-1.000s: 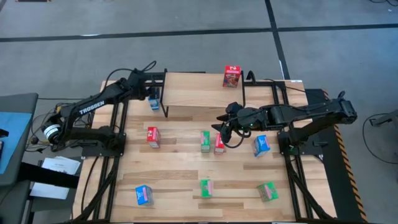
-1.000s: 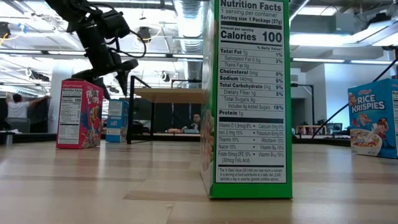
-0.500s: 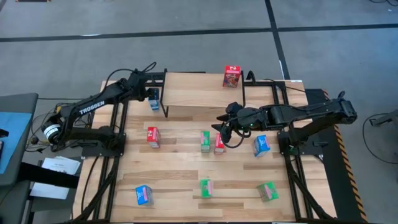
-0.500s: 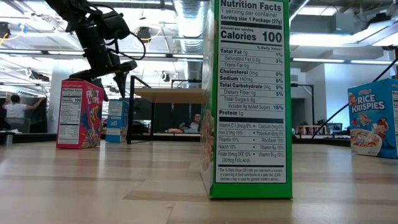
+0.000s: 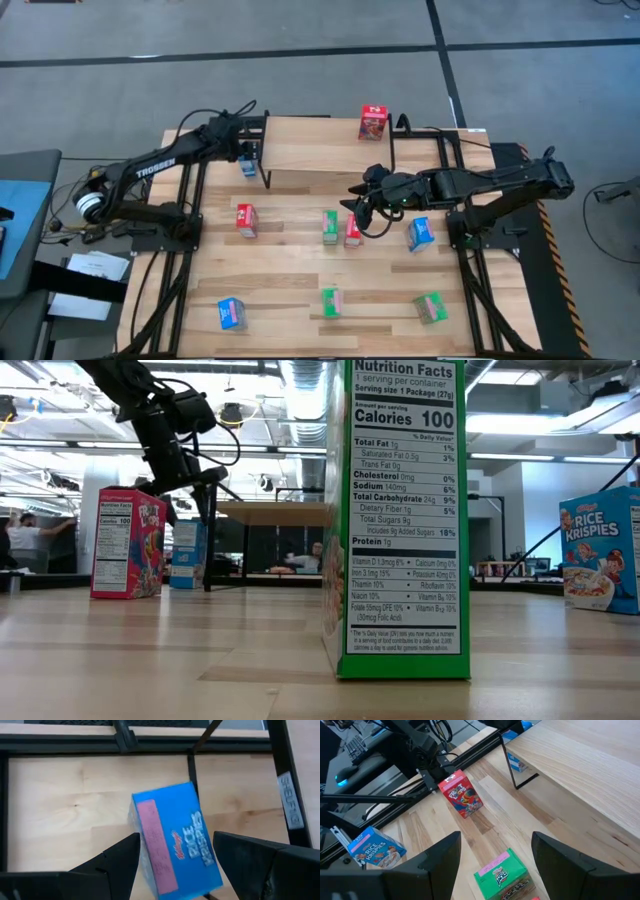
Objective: Stack cereal on shelf
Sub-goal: Put the top blue cereal box on the shelf
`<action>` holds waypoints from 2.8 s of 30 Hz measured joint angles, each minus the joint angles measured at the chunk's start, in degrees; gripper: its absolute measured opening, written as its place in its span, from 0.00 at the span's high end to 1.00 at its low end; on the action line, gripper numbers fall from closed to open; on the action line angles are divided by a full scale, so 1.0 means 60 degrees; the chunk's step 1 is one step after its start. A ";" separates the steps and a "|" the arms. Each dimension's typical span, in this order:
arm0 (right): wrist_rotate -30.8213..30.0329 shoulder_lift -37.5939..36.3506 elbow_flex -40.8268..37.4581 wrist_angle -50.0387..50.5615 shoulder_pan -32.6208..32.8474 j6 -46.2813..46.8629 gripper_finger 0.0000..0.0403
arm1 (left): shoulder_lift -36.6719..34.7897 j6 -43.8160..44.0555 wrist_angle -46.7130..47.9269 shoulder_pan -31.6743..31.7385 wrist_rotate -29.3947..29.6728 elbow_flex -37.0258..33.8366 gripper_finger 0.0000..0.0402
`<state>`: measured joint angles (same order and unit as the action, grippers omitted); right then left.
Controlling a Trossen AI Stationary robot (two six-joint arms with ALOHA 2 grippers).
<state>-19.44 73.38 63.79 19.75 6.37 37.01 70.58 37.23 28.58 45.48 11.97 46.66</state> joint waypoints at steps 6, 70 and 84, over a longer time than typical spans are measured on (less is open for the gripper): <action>0.0000 0.0000 0.0000 0.0003 0.0000 0.0000 0.34 | 0.0133 0.0029 -0.0040 0.0000 0.0110 0.0003 0.40; 0.0007 0.0000 0.0000 0.0002 0.0004 0.0011 0.34 | 0.0115 -0.0692 0.0266 0.0003 -0.0183 -0.0022 0.62; 0.0007 0.0000 -0.0003 0.0000 0.0004 0.0011 0.34 | -0.0418 -0.0876 0.0392 -0.0011 -0.0401 -0.0037 0.62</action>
<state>-19.40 73.38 63.77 19.75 6.39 37.08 68.07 31.97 30.93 45.41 9.56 46.44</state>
